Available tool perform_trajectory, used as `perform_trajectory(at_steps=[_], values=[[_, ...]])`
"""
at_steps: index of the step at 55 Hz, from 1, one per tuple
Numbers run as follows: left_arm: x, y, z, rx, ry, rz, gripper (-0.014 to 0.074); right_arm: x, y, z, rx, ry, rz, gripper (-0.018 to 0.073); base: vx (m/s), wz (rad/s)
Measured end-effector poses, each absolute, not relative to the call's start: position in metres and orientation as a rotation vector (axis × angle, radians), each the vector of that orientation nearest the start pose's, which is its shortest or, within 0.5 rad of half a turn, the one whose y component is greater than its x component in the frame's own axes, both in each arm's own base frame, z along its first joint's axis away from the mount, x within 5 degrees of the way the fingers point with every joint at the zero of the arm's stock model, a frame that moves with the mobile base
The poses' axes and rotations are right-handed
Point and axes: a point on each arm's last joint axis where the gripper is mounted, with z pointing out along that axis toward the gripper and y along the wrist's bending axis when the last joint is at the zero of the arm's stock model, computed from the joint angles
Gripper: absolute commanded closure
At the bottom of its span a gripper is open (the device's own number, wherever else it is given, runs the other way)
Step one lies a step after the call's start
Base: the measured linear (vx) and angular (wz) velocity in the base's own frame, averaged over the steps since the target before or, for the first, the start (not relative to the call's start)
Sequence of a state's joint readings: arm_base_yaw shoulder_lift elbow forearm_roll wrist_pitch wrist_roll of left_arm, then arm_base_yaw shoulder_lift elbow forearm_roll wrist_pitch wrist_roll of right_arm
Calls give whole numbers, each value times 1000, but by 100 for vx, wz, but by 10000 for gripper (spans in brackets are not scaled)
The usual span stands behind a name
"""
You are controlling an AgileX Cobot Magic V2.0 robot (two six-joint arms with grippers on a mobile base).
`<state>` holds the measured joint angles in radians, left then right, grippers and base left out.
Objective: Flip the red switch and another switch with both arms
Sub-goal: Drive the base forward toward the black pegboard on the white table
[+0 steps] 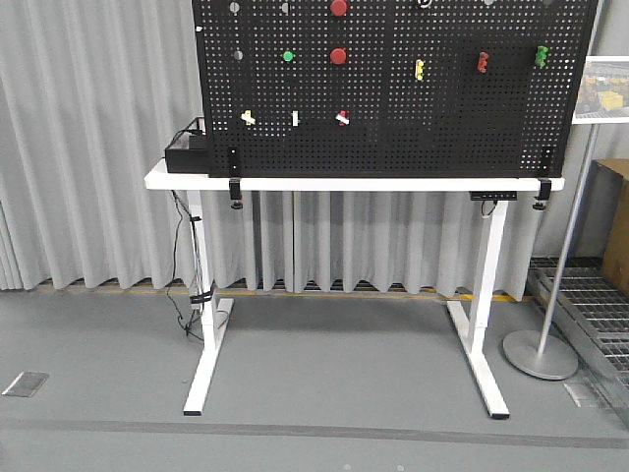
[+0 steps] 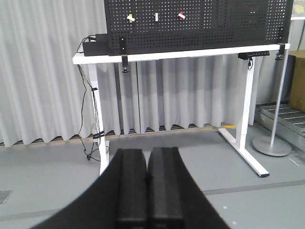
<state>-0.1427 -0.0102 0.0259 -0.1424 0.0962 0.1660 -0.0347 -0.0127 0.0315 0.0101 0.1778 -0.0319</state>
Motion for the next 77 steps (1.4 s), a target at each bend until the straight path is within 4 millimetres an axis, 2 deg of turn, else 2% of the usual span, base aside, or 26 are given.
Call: perform_trajectory(at_steps=[48,77], values=[[56,-9,196,144,1589,-103,594,56,-2,187,9,1679,-41,566,1,1],[56,-9,196,144,1589,-103,594,56,-2,187,9,1680,-41,566,19,-6]])
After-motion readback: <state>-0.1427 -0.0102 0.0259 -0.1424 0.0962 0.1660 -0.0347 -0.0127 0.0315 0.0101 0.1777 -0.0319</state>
